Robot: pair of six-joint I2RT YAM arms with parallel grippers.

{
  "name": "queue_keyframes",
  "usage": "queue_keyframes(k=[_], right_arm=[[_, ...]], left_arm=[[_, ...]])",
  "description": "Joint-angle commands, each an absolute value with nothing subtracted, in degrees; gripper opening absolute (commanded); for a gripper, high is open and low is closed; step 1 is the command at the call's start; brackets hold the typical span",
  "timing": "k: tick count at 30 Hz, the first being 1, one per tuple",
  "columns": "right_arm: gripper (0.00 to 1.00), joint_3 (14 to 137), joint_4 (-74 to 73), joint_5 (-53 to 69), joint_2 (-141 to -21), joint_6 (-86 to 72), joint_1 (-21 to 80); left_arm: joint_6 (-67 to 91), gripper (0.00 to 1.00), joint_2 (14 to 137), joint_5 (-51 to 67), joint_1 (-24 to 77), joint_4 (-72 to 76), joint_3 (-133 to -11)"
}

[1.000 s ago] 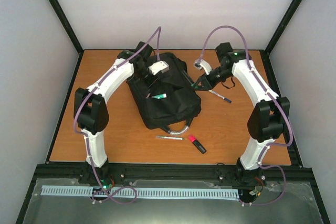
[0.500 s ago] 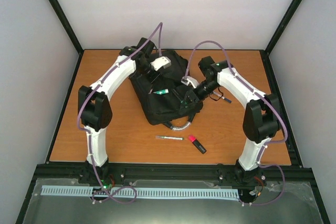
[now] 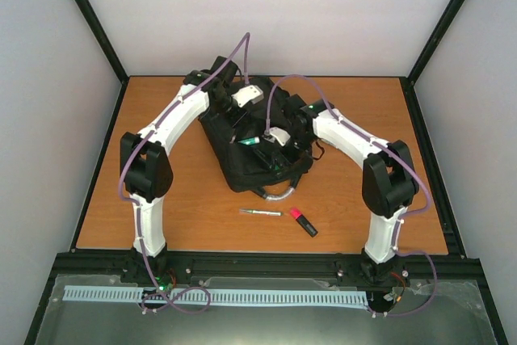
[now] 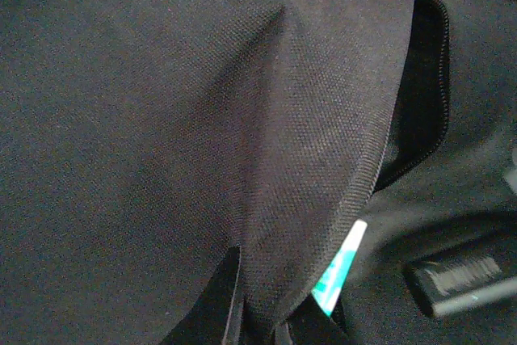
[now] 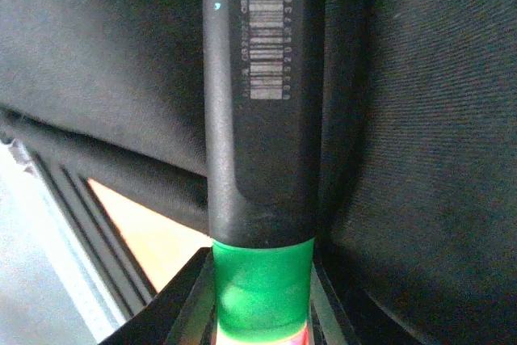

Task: Pack the student bag
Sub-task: Place the stationery in the student bag.

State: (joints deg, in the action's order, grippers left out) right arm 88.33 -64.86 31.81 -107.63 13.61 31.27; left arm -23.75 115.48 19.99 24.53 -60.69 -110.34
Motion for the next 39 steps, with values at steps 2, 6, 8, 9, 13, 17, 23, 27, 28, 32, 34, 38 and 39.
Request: queue_keyframes(k=[2,6,8,9,13,17,23,27,28,32,34,38,39], right_arm=[[0.11,95.7,-61.5,24.0,-112.1,11.0,32.4],[0.12,105.1,-60.1,21.8,-116.3,10.8,33.2],[0.14,108.7,-59.8,21.9,-117.5,11.4,33.2],[0.21,109.7,-59.8,22.1,-117.7,12.0,33.2],[0.33,108.4,-60.4,22.7,-116.0,14.2,33.1],[0.43,103.1,-60.5,28.3,-111.9,16.2,32.4],[0.5,98.5,-59.8,31.2,-106.8,19.9,31.8],[0.46,92.1,-54.1,31.1,-101.0,26.4,30.7],[0.44,89.4,-51.7,31.2,-98.8,29.5,30.7],[0.29,77.6,-42.3,30.8,-91.2,42.8,31.6],[0.21,74.7,-39.6,29.8,-90.0,47.0,32.4],[0.11,74.1,-38.7,29.0,-92.1,52.4,33.9],[0.1,73.9,-38.6,29.0,-92.7,53.2,34.3]], left_arm=[[-22.7,0.01,113.8,25.5,24.9,-58.5,-114.7],[-22.7,0.01,113.1,25.7,24.8,-58.6,-113.9],[-22.6,0.01,112.9,25.7,24.9,-58.6,-113.4],[-22.7,0.01,112.9,25.6,24.9,-58.5,-113.3],[-22.6,0.01,112.8,25.1,24.9,-58.5,-113.0],[-22.6,0.01,112.3,24.7,24.9,-58.6,-112.6],[-22.9,0.01,111.5,24.4,24.8,-58.9,-111.5],[-23.3,0.01,111.2,24.5,24.5,-59.1,-110.9],[-23.3,0.01,111.2,24.6,24.4,-59.1,-110.8],[-23.5,0.01,111.2,25.1,24.1,-59.3,-110.6],[-23.6,0.01,111.2,25.4,24.1,-59.4,-110.5],[-23.8,0.01,111.1,26.1,24.1,-59.6,-110.1],[-23.8,0.01,111.1,26.0,24.1,-59.6,-110.0]])
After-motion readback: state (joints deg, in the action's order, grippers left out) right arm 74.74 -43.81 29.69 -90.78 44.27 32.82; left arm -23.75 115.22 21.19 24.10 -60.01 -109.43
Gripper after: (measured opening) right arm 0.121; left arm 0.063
